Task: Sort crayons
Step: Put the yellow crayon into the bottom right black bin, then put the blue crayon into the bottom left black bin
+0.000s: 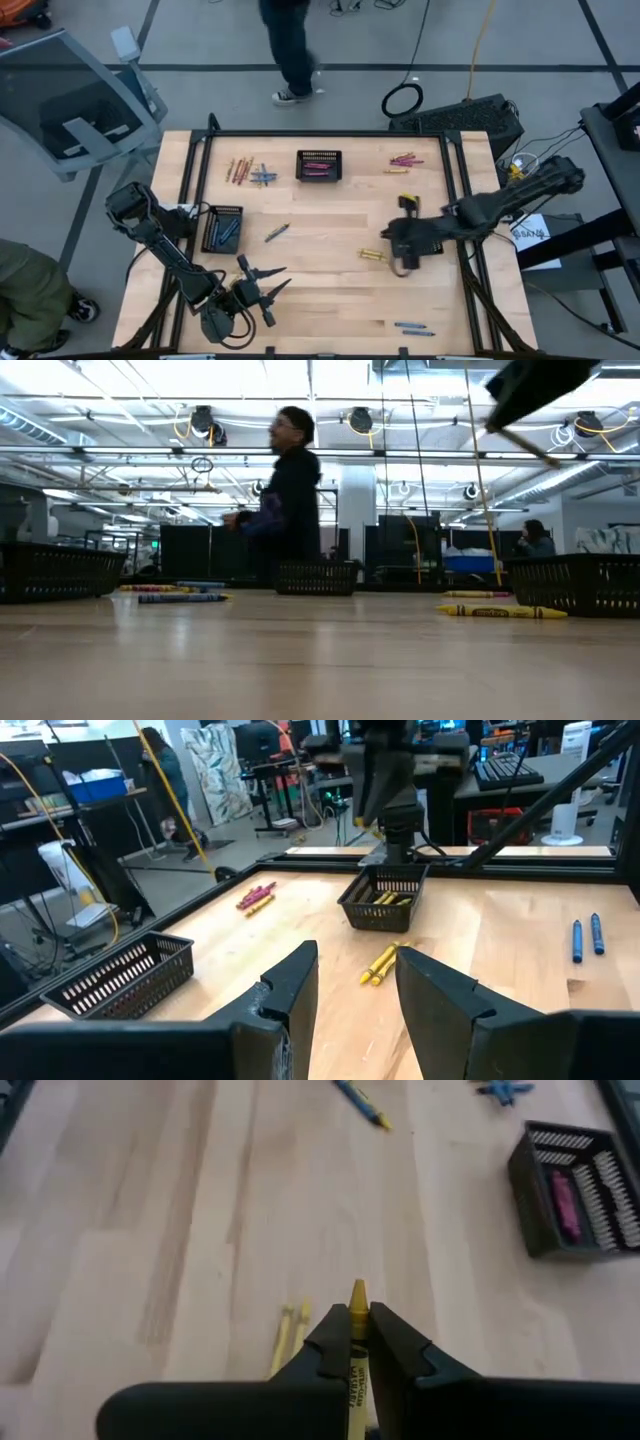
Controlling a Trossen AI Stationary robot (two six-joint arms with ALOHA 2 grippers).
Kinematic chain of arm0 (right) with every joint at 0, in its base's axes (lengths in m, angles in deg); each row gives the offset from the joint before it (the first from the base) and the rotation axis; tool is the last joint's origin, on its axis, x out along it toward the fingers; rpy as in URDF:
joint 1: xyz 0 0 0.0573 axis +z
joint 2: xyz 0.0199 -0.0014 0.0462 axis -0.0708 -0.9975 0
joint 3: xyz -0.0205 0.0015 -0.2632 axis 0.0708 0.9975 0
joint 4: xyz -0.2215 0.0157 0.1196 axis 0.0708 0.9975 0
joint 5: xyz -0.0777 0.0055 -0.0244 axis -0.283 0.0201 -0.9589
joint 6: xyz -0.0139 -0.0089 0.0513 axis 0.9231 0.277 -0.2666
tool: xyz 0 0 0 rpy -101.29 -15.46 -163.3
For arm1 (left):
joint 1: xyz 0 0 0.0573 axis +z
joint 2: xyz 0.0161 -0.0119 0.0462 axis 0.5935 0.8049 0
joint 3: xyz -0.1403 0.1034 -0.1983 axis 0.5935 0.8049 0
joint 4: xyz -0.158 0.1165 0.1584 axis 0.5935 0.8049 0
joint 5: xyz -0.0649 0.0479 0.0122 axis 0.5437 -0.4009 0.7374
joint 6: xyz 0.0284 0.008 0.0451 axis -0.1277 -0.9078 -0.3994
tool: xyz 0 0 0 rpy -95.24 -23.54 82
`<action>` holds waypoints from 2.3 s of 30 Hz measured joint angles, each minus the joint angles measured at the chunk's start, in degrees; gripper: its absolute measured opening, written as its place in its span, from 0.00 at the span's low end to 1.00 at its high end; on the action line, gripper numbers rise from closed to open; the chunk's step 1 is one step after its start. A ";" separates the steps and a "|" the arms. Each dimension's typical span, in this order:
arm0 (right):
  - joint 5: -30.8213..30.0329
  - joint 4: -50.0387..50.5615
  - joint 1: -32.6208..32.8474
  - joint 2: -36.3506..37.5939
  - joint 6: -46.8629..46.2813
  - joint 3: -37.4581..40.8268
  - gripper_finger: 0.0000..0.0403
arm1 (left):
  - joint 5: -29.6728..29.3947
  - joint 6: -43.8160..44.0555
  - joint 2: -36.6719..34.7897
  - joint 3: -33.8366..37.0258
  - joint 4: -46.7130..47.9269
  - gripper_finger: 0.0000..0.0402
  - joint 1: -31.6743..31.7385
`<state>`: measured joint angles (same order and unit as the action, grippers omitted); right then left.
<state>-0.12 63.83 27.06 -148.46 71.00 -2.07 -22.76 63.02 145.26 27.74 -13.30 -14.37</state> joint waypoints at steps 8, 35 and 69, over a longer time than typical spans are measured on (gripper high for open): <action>-3.94 4.27 3.82 11.85 -8.16 14.19 0.00 | 0.00 -0.02 0.00 0.00 -0.04 0.34 0.01; -0.36 0.57 3.74 3.90 -13.35 24.75 0.11 | 0.00 -0.02 0.00 0.00 -0.07 0.34 0.06; -11.53 -26.08 11.74 -6.80 -1.28 11.89 0.07 | 16.98 15.63 -21.17 -0.02 23.26 0.34 17.06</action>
<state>-11.65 37.75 38.80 -155.26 69.72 9.83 -5.78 78.66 124.10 27.72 9.96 2.68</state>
